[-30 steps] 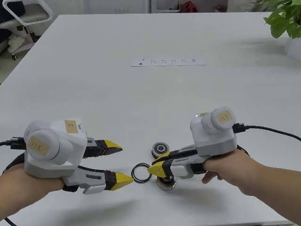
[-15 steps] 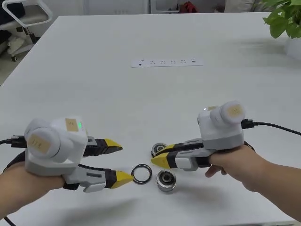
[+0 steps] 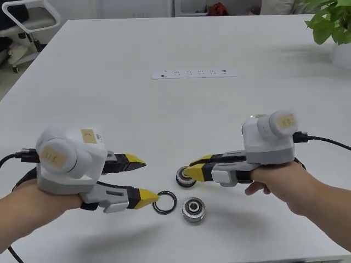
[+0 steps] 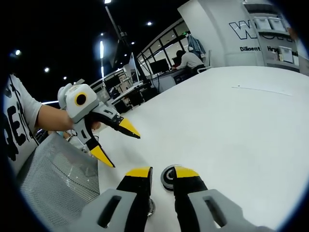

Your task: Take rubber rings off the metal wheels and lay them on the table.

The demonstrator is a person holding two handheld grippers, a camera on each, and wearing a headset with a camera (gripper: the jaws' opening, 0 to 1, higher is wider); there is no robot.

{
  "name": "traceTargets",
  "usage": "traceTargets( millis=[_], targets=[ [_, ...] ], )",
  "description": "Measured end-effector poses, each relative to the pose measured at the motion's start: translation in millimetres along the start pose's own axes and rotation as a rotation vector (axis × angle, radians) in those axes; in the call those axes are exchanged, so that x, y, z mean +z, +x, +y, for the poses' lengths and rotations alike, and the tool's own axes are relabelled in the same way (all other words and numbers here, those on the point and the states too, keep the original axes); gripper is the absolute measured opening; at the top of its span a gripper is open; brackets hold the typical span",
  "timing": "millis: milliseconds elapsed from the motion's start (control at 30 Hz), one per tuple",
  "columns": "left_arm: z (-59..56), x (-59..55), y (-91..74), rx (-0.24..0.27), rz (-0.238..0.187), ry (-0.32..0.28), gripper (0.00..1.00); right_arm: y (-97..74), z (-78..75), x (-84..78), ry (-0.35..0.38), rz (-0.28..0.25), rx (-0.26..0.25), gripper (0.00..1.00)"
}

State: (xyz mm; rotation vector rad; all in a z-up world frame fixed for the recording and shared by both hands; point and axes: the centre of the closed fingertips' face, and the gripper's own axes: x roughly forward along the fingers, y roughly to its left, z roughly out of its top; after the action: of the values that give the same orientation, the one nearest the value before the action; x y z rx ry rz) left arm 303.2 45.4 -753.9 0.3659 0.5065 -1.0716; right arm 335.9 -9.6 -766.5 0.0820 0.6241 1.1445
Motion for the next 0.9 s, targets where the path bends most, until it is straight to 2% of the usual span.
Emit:
traceTargets(
  millis=[300,567,900],
  targets=[
    [6.1,7.5,11.0,0.001,-0.006,-0.01,0.44,-5.5,-9.6,1.1,-0.017,-0.008,-0.036,0.15],
    [12.8,10.2,24.0,-0.004,0.0,-0.01,0.43,-4.4,-14.2,-7.9,-0.059,0.027,-0.045,0.17],
    [9.2,8.6,39.8,-0.019,0.013,-0.016,0.42,-3.4,-16.6,-18.4,-0.101,0.066,-0.047,0.18]
  ],
)
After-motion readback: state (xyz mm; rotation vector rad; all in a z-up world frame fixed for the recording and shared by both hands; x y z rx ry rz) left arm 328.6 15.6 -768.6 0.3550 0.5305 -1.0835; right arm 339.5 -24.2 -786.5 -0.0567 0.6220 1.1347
